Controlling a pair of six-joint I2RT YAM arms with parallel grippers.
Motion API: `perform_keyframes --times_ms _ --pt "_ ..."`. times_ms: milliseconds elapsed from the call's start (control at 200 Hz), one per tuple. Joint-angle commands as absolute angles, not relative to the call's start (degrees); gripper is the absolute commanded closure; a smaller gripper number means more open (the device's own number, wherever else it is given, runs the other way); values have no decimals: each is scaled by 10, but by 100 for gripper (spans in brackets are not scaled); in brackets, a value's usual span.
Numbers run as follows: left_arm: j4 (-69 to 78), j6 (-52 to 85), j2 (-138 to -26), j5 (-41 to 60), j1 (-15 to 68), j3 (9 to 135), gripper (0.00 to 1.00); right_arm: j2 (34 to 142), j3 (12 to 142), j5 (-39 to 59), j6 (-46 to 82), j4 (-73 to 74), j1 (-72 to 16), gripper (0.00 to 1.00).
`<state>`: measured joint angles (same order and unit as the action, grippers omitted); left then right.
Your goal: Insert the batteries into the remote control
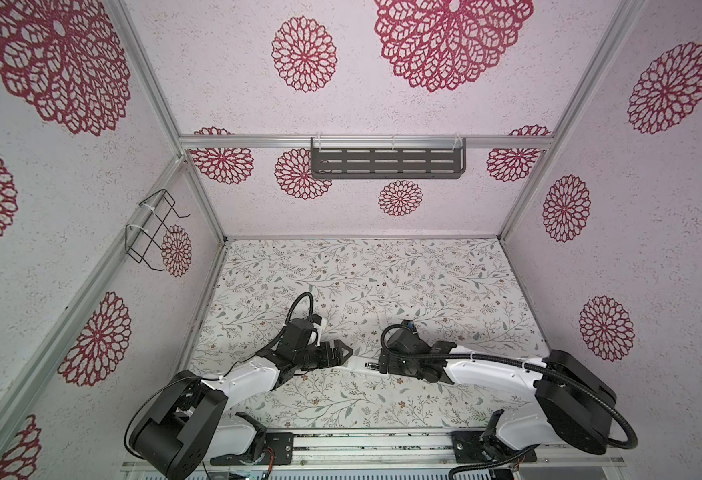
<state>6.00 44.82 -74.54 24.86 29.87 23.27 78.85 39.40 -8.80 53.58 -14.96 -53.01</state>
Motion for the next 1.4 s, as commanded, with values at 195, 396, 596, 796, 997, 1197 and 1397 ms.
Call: perform_keyframes --times_ms 195,396,596,796,997,1197,1397 --pt "-54 395 -654 197 279 287 3 699 408 -59 357 -194 -395 6" --pt "-136 357 -615 172 253 331 3 719 465 -53 288 -239 -304 5" --pt "-189 343 -600 162 228 371 3 798 529 -24 238 -252 -262 5" --pt "-304 310 -564 116 197 441 3 834 575 -13 207 -245 -243 5" --pt "-396 275 -551 97 147 507 3 861 626 -7 181 -255 -241 2" --pt "-442 259 -573 109 97 545 3 897 656 16 163 -262 -241 1" --pt "-422 266 -578 134 84 537 3 945 667 37 169 -246 -251 1"
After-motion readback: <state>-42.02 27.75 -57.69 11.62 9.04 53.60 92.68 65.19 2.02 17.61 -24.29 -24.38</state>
